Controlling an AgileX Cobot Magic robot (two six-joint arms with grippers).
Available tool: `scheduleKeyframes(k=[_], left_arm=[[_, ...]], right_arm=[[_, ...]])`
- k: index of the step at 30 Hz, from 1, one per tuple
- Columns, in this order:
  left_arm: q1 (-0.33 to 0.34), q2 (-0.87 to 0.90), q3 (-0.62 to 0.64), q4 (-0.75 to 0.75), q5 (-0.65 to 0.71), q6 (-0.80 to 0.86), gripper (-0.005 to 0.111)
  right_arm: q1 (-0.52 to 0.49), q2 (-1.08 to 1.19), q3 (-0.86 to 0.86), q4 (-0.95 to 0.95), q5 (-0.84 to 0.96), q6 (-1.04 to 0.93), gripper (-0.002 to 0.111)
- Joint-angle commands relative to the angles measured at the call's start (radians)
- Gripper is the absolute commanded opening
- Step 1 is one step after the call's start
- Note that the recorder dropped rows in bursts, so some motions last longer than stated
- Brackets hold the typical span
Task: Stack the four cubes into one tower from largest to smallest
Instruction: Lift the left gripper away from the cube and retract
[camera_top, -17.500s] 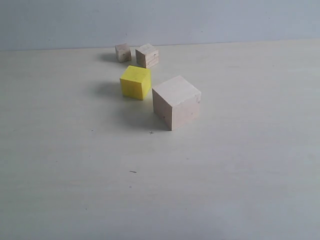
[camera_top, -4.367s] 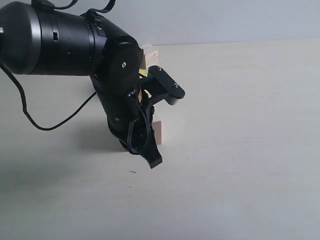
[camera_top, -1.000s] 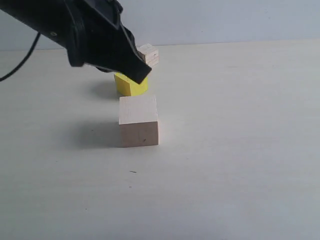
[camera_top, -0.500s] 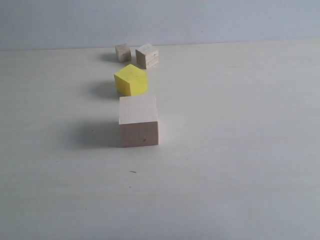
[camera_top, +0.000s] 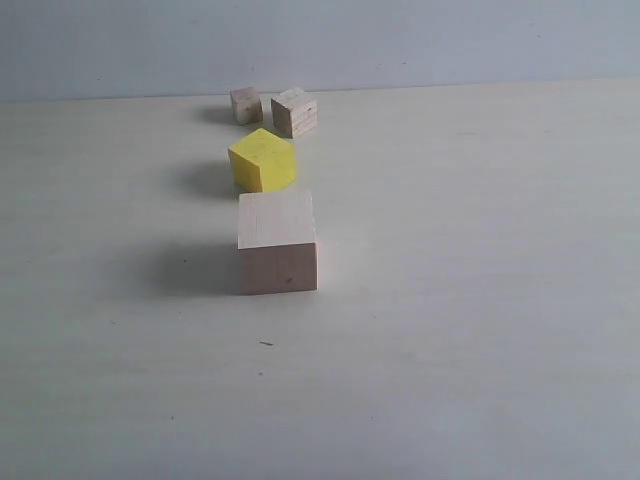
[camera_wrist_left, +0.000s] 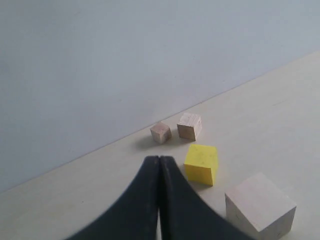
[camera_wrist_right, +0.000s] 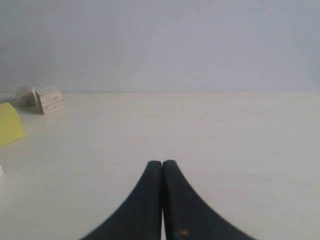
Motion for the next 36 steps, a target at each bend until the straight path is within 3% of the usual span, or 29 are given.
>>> scheduleKeyframes(k=[1,7,16,20,22,28,36], left_arm=[[0.006,-0.058,0.041,0.005,-0.112,-0.024,0.000],[0.006,-0.070,0.043,0.005,-0.213,-0.016,0.000],[0.024,0.013,0.051,0.049,-0.201,-0.014,0.000],[0.042,0.007,0.051,0.081,-0.254,-0.016,0.000],[0.069,0.004,0.051,0.114,-0.268,-0.016,0.000],[0.213,0.006,0.051,0.125,-0.301,-0.033,0.000],[0.312,0.004,0.076,0.111,-0.355,-0.066,0.000]], right_arm=[[-0.004,-0.006,0.004,0.000,-0.080,-0.001,0.000],[-0.004,-0.006,0.004,-0.011,-0.076,-0.001,0.000],[-0.004,-0.006,0.004,-0.005,-0.158,-0.006,0.000],[-0.004,-0.006,0.004,0.175,-0.227,0.192,0.000],[-0.004,-0.006,0.004,0.258,-0.234,0.292,0.000],[-0.004,-0.006,0.004,0.261,-0.344,0.301,0.000],[-0.004,-0.006,-0.064,0.122,-0.383,0.299,0.000]])
